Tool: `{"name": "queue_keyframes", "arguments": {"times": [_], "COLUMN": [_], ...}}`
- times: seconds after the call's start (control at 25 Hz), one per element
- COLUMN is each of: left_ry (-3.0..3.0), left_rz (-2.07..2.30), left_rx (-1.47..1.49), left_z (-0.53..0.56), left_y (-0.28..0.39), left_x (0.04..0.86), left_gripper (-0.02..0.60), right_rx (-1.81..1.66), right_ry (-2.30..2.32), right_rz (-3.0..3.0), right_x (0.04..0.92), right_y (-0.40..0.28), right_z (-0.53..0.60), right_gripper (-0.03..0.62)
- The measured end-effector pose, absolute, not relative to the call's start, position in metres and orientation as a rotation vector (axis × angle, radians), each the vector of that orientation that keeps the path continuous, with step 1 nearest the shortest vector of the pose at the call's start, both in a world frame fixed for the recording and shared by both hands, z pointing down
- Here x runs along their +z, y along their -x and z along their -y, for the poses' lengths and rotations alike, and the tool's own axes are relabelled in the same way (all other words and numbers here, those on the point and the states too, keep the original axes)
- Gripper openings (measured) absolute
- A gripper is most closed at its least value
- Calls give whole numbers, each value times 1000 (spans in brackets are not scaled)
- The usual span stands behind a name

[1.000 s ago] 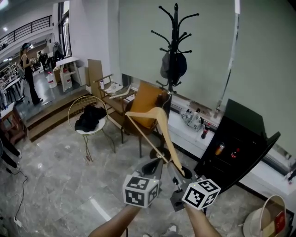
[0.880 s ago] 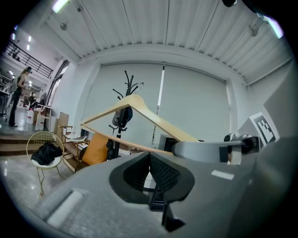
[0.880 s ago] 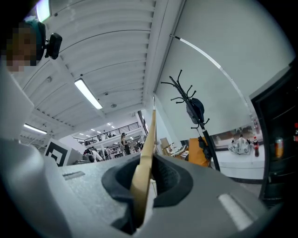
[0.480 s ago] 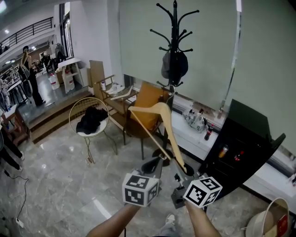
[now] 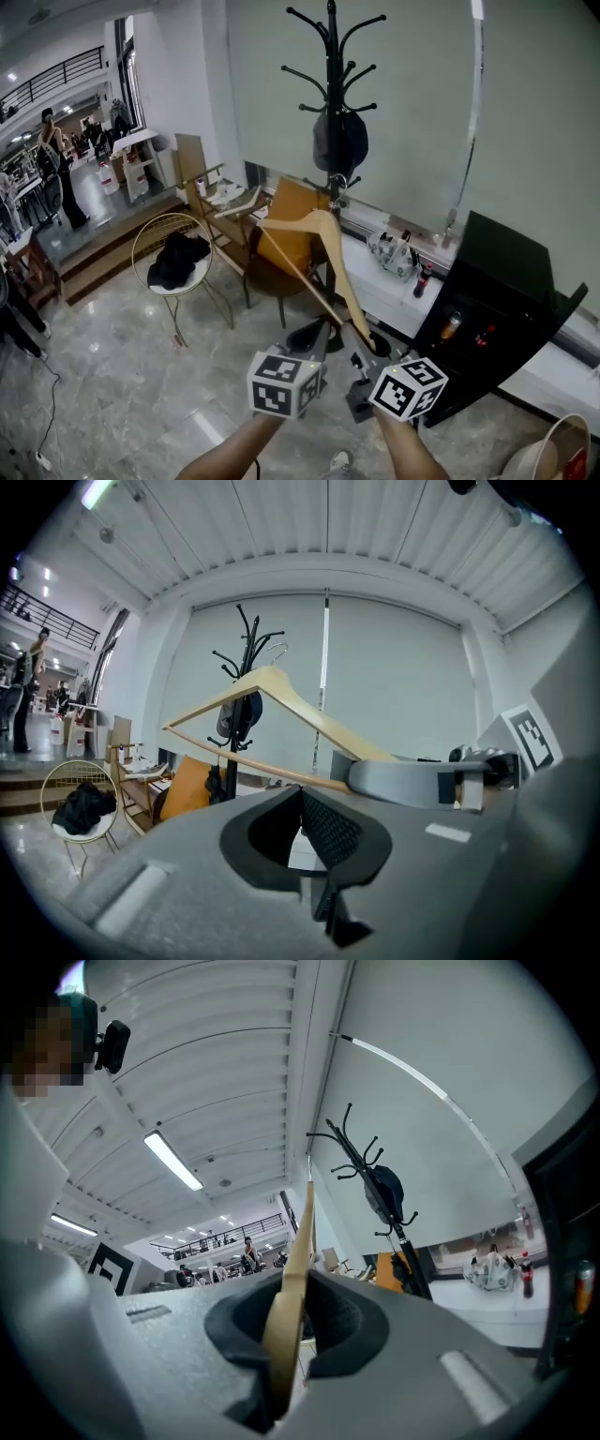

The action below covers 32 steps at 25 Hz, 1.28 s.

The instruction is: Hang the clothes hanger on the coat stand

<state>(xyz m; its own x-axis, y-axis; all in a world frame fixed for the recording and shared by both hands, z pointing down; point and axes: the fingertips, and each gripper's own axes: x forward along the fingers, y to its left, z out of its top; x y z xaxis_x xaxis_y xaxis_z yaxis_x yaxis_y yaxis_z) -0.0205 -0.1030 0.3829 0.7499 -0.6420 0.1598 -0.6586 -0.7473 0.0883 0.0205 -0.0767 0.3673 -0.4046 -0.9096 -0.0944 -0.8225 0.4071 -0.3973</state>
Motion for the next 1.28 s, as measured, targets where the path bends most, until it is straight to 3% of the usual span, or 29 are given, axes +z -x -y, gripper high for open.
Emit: {"name": "queue_keyframes", "arguments": {"times": [0.56, 1.28], "left_ry": [-2762, -2743], "left_rz": [1141, 1236], "left_rx": [234, 188], "left_z": [168, 202], "left_y": [-42, -77], "left_x": [385, 374], "left_gripper": [5, 5], "right_rx": [-440, -412], "right_ry": [1438, 1388], "right_rz": [-2419, -2466], "right_x": [368, 361], "right_y": [-91, -133], "right_z": [145, 175], "right_gripper": [41, 41]}}
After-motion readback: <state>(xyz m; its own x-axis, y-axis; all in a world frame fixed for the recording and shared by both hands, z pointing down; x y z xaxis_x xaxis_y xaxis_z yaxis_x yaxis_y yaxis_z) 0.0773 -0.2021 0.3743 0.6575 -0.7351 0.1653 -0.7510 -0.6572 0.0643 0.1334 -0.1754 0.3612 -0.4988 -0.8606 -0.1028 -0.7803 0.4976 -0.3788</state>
